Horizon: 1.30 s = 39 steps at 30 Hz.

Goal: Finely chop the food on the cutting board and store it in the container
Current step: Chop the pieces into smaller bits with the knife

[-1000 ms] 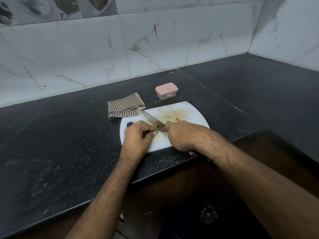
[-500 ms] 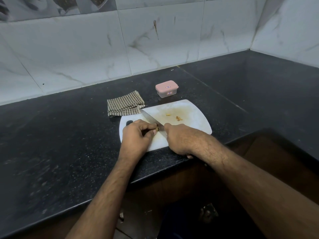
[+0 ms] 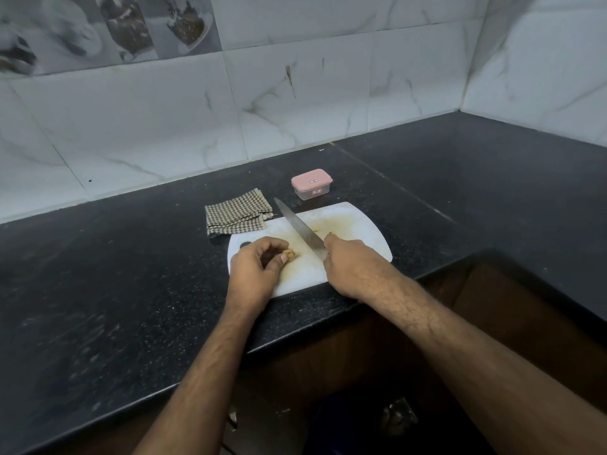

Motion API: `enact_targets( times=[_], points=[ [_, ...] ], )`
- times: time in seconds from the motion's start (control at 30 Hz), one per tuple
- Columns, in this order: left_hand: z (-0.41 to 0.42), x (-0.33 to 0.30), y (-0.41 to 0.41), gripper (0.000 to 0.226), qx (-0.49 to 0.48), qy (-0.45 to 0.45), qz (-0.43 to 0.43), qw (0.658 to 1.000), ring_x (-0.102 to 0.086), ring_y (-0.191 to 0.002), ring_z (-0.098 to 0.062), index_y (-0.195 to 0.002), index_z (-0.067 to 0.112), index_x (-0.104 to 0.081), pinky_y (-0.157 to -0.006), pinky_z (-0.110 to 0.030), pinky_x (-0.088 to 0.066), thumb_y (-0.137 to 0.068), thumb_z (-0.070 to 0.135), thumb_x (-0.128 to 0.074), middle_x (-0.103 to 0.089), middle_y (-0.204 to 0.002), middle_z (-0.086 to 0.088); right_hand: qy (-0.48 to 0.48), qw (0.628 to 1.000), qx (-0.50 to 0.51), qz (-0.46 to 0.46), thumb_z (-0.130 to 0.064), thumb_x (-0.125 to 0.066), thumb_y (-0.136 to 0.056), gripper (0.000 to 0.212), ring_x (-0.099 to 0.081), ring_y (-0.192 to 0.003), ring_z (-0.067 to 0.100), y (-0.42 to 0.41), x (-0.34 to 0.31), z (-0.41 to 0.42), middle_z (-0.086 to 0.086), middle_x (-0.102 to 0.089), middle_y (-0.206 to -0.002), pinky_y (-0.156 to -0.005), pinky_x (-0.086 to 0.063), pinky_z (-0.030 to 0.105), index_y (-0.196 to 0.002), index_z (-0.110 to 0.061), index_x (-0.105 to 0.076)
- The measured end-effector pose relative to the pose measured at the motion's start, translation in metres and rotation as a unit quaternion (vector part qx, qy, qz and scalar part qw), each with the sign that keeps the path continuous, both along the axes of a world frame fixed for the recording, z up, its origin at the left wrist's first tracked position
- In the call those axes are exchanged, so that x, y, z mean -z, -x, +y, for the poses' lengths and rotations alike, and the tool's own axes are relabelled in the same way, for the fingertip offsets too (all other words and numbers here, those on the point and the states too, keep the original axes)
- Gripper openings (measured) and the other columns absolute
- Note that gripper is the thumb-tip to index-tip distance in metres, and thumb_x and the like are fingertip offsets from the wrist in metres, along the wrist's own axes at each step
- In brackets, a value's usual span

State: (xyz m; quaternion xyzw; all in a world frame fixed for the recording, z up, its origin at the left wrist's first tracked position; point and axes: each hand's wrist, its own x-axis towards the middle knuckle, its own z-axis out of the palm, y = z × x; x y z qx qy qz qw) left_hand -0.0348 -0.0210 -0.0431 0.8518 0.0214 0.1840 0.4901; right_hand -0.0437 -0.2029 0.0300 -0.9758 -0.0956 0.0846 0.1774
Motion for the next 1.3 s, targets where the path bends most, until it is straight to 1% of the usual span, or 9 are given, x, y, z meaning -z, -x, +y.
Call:
enact_targets(
  times=[0.1, 0.23, 0.37, 0.53, 0.7, 0.77, 0.97, 1.13, 1.3],
  points=[
    [-0.002, 0.0, 0.0, 0.026, 0.023, -0.02, -0.001, 1.0, -0.069, -0.094, -0.005, -0.114, 0.02, -0.075, -0.092, -0.027, -0.058, -0.091, 0.008, -0.075, -0.074, -0.104, 0.008, 0.014, 1.0, -0.001, 0.015, -0.016, -0.043, -0.102, 0.028, -0.055, -0.081, 0.02, 0.005, 0.004, -0.003, 0.0, -0.047, -0.089, -0.064, -0.047, 0.034, -0.13, -0.018, -0.047],
    [-0.004, -0.002, 0.0, 0.023, 0.035, -0.081, -0.008, 0.996, -0.065, -0.095, -0.004, -0.11, 0.022, -0.078, -0.09, -0.021, -0.055, -0.09, 0.01, -0.076, -0.068, -0.105, 0.012, -0.013, 1.0, 0.006, -0.009, -0.017, -0.043, -0.102, 0.021, -0.054, -0.077, 0.02, 0.009, 0.007, -0.004, 0.003, -0.053, -0.095, -0.064, -0.047, 0.033, -0.121, -0.014, -0.051],
    [-0.001, -0.001, 0.002, 0.019, 0.04, -0.017, -0.018, 0.999, -0.066, -0.101, -0.003, -0.107, 0.024, -0.078, -0.094, -0.028, -0.055, -0.09, 0.015, -0.078, -0.072, -0.105, 0.014, -0.07, 0.996, 0.028, -0.04, -0.034, -0.047, -0.103, 0.025, -0.052, -0.064, 0.015, 0.003, 0.007, -0.003, -0.001, -0.056, -0.091, -0.062, -0.05, 0.033, -0.118, -0.015, -0.056],
    [0.001, -0.001, 0.004, 0.024, 0.066, 0.081, -0.012, 0.994, -0.07, -0.103, -0.011, -0.105, 0.027, -0.074, -0.097, -0.035, -0.056, -0.09, 0.007, -0.076, -0.076, -0.107, 0.007, -0.137, 0.988, 0.061, -0.044, -0.046, -0.054, -0.099, 0.031, -0.055, -0.051, 0.014, -0.01, 0.01, 0.002, -0.003, -0.061, -0.078, -0.048, -0.047, 0.026, -0.11, -0.018, -0.061],
    [0.001, -0.002, 0.004, 0.022, 0.087, 0.093, -0.007, 0.992, -0.072, -0.1, -0.012, -0.106, 0.02, -0.074, -0.095, -0.03, -0.057, -0.09, 0.005, -0.076, -0.076, -0.106, 0.004, -0.272, 0.958, 0.086, -0.008, -0.052, -0.057, -0.096, 0.033, -0.051, -0.034, 0.014, -0.016, 0.018, 0.009, -0.002, -0.058, -0.06, -0.039, -0.041, 0.023, -0.089, -0.02, -0.059],
    [0.0, -0.002, 0.004, 0.022, 0.095, 0.086, -0.009, 0.992, -0.071, -0.1, -0.011, -0.106, 0.02, -0.074, -0.094, -0.028, -0.056, -0.091, 0.005, -0.075, -0.076, -0.104, 0.006, -0.293, 0.952, 0.089, -0.012, -0.052, -0.06, -0.094, 0.032, -0.05, -0.034, 0.015, -0.016, 0.019, 0.012, -0.002, -0.058, -0.058, -0.038, -0.041, 0.023, -0.091, -0.02, -0.063],
    [0.001, 0.0, 0.002, 0.021, 0.091, 0.079, -0.006, 0.993, -0.07, -0.099, -0.01, -0.105, 0.022, -0.073, -0.093, -0.026, -0.055, -0.092, 0.006, -0.074, -0.076, -0.102, 0.008, -0.229, 0.969, 0.08, -0.043, -0.036, -0.06, -0.096, 0.024, -0.054, -0.04, 0.013, -0.023, 0.023, 0.018, -0.006, -0.058, -0.07, -0.032, -0.034, 0.017, -0.108, -0.016, -0.066],
    [0.0, -0.001, 0.003, 0.02, 0.078, 0.049, -0.003, 0.996, -0.068, -0.099, -0.003, -0.106, 0.024, -0.072, -0.091, -0.019, -0.052, -0.093, 0.01, -0.074, -0.074, -0.103, 0.011, -0.175, 0.977, 0.098, -0.072, -0.037, -0.061, -0.094, 0.023, -0.056, -0.059, 0.012, -0.031, 0.026, 0.02, -0.008, -0.057, -0.071, -0.049, -0.038, 0.026, -0.101, -0.015, -0.066],
    [0.002, -0.002, 0.004, 0.02, 0.068, 0.064, 0.004, 0.996, -0.069, -0.099, -0.005, -0.106, 0.023, -0.073, -0.092, -0.022, -0.055, -0.093, 0.008, -0.073, -0.075, -0.103, 0.01, -0.136, 0.981, 0.112, -0.086, -0.036, -0.062, -0.095, 0.016, -0.059, -0.073, 0.018, -0.042, 0.026, 0.016, -0.007, -0.058, -0.075, -0.06, -0.044, 0.03, -0.096, -0.02, -0.063]
  ],
)
